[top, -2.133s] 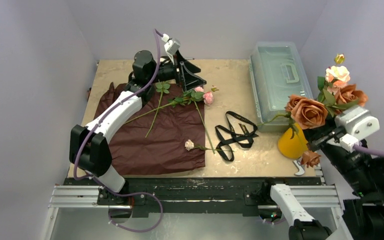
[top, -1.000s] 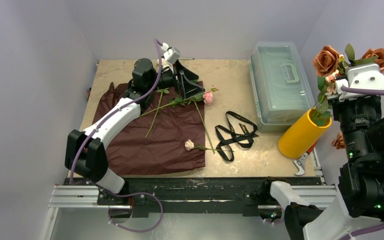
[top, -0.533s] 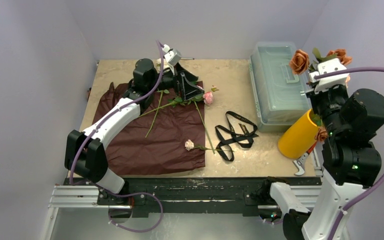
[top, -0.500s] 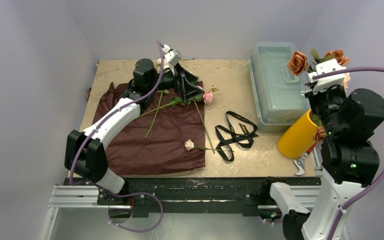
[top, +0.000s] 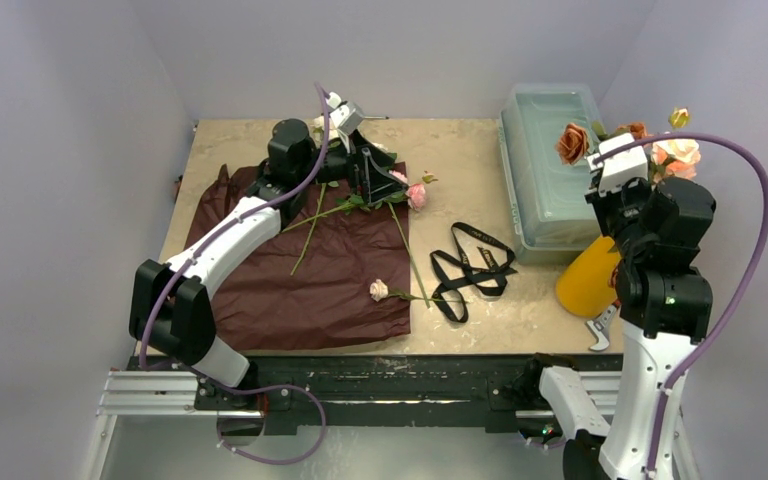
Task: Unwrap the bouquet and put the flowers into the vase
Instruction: Insert the fake flower into the vase.
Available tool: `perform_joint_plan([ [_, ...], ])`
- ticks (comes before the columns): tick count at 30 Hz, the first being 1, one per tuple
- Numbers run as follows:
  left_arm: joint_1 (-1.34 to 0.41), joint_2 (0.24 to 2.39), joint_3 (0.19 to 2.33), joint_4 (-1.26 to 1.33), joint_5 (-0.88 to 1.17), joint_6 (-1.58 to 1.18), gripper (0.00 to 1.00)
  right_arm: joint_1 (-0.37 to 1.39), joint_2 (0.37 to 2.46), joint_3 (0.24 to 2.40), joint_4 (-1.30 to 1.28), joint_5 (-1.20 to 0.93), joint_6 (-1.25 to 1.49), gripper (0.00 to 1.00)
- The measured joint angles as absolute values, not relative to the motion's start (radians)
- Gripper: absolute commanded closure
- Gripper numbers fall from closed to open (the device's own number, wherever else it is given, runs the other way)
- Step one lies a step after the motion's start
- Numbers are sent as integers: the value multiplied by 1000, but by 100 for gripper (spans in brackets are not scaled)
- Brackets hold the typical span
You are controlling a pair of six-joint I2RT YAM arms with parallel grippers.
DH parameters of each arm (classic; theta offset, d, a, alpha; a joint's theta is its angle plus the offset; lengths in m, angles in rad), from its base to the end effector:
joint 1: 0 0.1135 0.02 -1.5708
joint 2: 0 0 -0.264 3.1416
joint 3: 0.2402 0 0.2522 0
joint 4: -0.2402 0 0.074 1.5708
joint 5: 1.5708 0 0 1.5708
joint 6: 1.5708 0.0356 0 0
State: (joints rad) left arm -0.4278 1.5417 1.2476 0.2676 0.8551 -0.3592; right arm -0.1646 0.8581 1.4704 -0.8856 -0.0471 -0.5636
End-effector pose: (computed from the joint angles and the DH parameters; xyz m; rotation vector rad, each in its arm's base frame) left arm 0.3178 -0.1744 0.3612 0.7625 1.5706 -1.2675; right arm 0.1175 -0.0178 0.4736 -0.4031 1.8253 -0.4635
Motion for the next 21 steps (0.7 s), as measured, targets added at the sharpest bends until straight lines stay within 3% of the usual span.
perform_joint_plan([
  [21, -427, 1542, 1245, 270, 855, -367, 4, -181, 898, 1348, -793, 124, -515, 100],
])
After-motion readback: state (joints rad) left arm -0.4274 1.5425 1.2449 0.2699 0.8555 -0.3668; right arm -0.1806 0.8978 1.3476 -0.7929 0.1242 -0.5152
